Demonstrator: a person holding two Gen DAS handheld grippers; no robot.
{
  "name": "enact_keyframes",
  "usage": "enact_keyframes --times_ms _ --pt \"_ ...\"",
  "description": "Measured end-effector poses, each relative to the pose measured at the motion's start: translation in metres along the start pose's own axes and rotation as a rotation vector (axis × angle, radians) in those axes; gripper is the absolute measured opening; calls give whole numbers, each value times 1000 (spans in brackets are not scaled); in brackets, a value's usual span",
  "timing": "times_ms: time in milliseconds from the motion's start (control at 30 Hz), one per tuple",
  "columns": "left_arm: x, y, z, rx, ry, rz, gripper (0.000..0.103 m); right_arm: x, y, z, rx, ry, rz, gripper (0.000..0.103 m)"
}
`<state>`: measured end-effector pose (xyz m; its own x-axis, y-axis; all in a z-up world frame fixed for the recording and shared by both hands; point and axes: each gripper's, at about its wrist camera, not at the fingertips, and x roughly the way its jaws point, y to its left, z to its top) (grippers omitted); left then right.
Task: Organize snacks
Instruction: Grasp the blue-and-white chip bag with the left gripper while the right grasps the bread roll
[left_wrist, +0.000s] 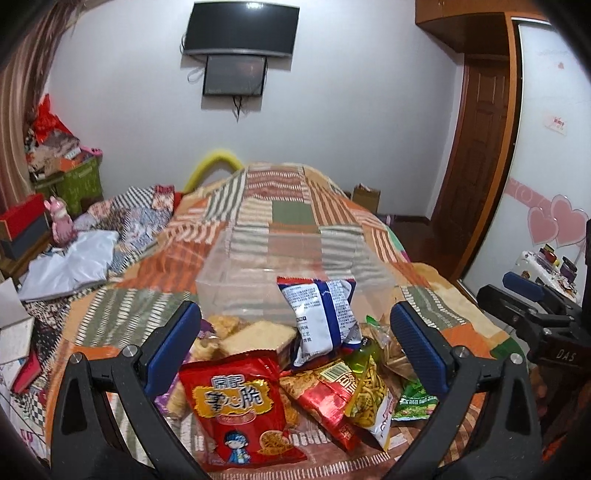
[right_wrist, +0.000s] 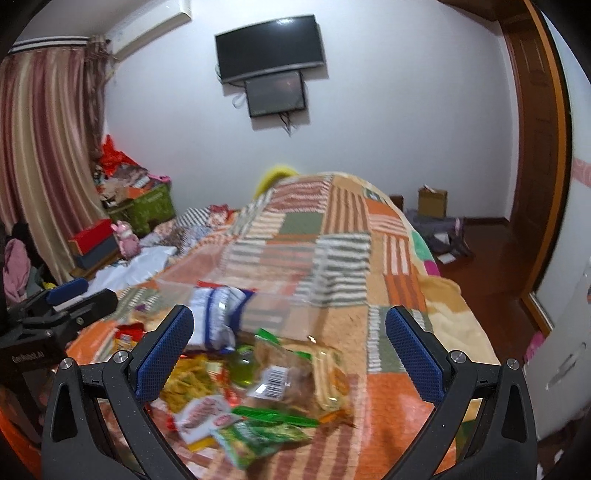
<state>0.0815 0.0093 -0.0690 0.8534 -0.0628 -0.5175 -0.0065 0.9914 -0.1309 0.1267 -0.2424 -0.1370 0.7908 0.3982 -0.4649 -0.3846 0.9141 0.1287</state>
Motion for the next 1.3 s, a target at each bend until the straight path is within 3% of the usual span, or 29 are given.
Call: enact_keyframes --times_ms 233,367,433,633,1100,1167,1300 --pt "36 -9 2 21 72 -10 103 21 -22 -8 25 83 -39 100" --pt "57 -17 4 41 100 -1 103 34 -33 -12 44 147 -10 90" --pt "68 -20 4 48 123 5 98 40 -33 -14 33 172 -4 86" --pt "100 -22 0 52 204 19 92 66 -38 -22 13 265 1 64" --pt "134 -31 -12 70 279 34 92 94 -58 -37 89 383 77 62" --pt "136 -31 -13 71 275 39 92 98 -62 -39 113 399 88 53" --pt "140 -33 -15 79 280 30 85 104 -63 -45 103 432 72 48"
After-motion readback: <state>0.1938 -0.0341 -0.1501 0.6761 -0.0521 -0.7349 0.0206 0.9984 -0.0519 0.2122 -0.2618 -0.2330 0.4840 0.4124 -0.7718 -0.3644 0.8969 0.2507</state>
